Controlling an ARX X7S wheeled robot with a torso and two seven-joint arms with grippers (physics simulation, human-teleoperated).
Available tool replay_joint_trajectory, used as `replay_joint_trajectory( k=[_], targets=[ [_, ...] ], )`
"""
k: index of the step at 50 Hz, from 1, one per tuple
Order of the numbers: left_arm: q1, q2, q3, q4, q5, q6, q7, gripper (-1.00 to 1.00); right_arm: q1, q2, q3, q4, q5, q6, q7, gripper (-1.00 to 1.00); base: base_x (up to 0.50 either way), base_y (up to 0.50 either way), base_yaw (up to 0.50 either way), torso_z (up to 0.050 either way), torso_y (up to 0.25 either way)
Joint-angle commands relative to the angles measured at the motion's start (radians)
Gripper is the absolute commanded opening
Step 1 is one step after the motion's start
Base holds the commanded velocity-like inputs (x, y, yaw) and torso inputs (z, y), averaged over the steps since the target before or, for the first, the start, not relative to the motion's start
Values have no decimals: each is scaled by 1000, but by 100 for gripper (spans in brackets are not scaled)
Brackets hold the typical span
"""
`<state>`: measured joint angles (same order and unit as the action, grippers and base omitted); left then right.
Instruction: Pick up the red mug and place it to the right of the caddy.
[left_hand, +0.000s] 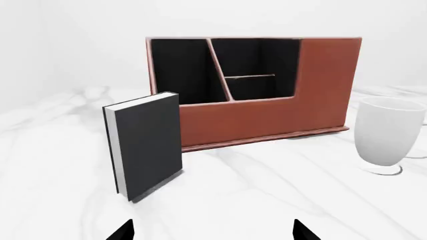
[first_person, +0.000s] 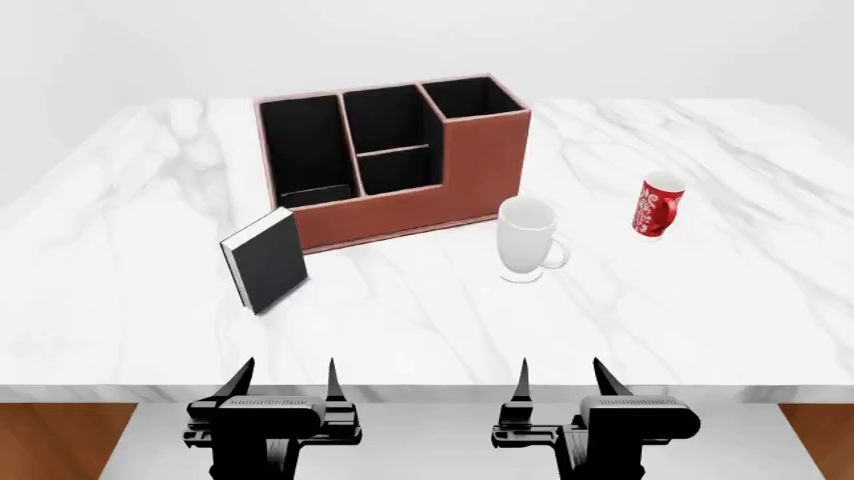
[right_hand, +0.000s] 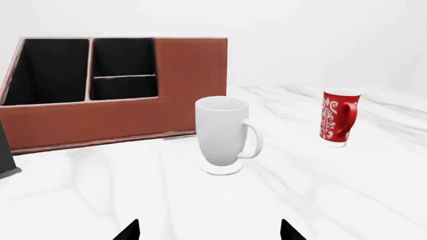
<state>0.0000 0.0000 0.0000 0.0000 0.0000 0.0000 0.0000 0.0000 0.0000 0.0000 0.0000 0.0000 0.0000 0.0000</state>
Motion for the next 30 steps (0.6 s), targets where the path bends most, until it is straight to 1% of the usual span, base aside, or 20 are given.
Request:
replay_joint_trajectory(
  k=[1, 5, 30],
  targets=[
    [6, -16, 20, 8, -13, 3, -19, 100, 0, 17, -24, 9, 3, -12, 23, 100, 0, 0, 0, 0, 0],
    [0, -31, 37, -3, -28, 5, -36, 100, -2, 32, -38, 3, 44, -9, 19, 100, 0, -70, 0, 0, 0],
    [-5, -73, 92, -15, -64, 17, -91, 100, 7, 74, -86, -2, 92, 11, 69, 100, 50, -500, 0, 0, 0]
  ],
)
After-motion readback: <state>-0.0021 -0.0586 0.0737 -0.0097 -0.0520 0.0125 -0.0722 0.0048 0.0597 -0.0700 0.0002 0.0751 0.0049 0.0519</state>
